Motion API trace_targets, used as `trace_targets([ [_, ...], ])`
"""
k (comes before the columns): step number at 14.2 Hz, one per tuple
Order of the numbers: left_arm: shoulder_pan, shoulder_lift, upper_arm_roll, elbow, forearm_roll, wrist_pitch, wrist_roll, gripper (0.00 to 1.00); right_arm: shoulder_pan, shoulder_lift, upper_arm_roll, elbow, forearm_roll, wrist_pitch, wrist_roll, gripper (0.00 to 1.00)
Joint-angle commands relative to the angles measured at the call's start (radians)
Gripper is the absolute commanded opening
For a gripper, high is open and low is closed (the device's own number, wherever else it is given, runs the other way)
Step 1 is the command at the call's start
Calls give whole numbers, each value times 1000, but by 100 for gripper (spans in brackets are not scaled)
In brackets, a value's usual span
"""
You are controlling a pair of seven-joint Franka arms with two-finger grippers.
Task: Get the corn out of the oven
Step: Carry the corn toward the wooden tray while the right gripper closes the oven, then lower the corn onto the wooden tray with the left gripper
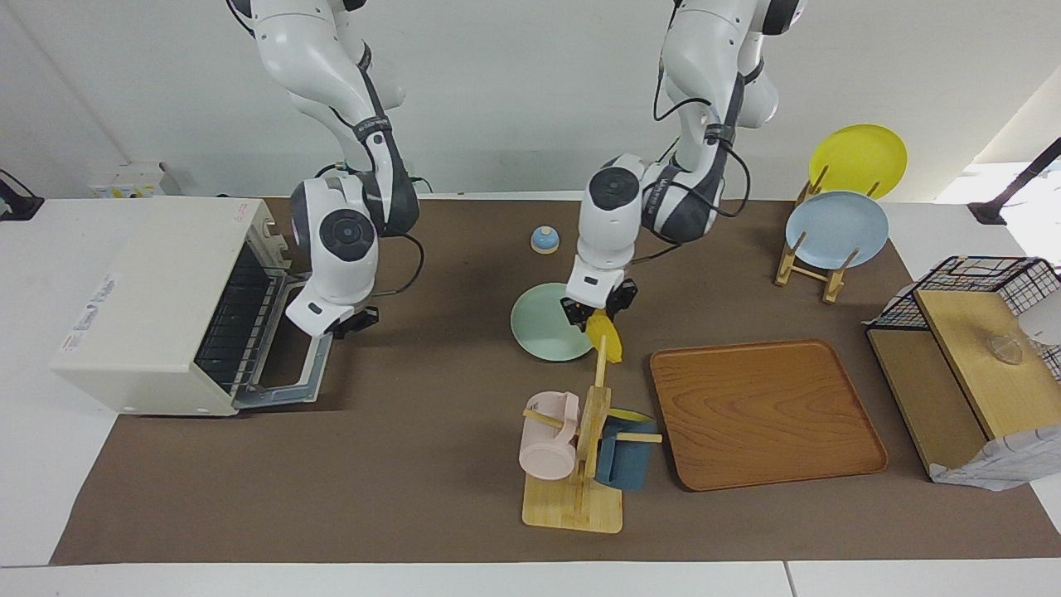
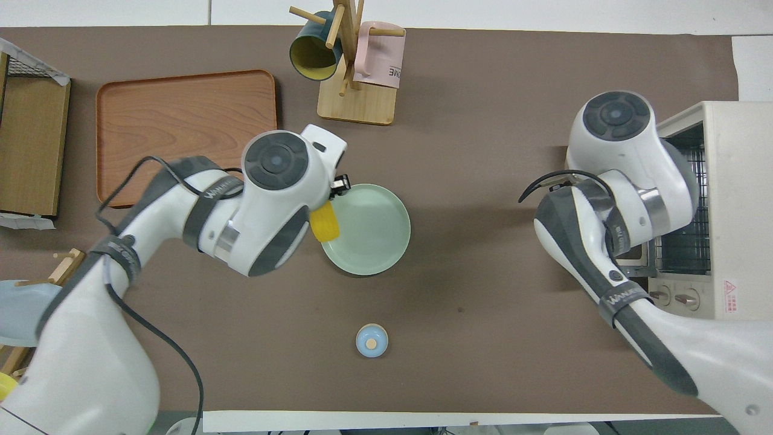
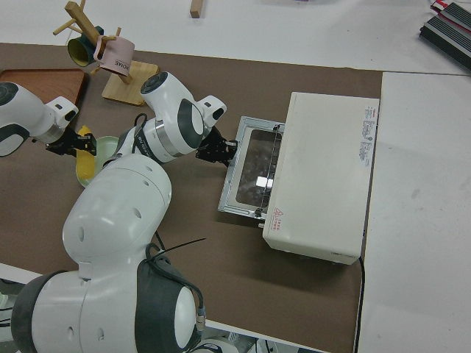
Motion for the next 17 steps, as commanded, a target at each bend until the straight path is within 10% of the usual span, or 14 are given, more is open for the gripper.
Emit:
trace_targets([
  [1, 213, 4, -9, 12, -35, 12, 298, 0, -161, -71, -15, 40, -27, -5, -176, 29],
  [3, 312, 44, -8, 34, -65, 66, 452, 0, -203, -152, -17, 66, 140, -67, -184, 100],
  [10, 420, 217, -3, 203, -40, 109, 658, 4, -204, -252, -15, 319, 357, -414, -175, 100],
  [11, 420, 217, -3, 199, -40, 115, 664, 36, -210, -254, -17, 321, 356, -428, -178, 100],
  [12, 420, 217, -1, 194, -40, 115, 664, 91, -213, -255, -20, 315, 354, -427, -181, 100],
  [17, 443, 87, 5, 179, -42, -22, 635, 100, -117, -261, -76, 292, 340, -420, -175, 100],
])
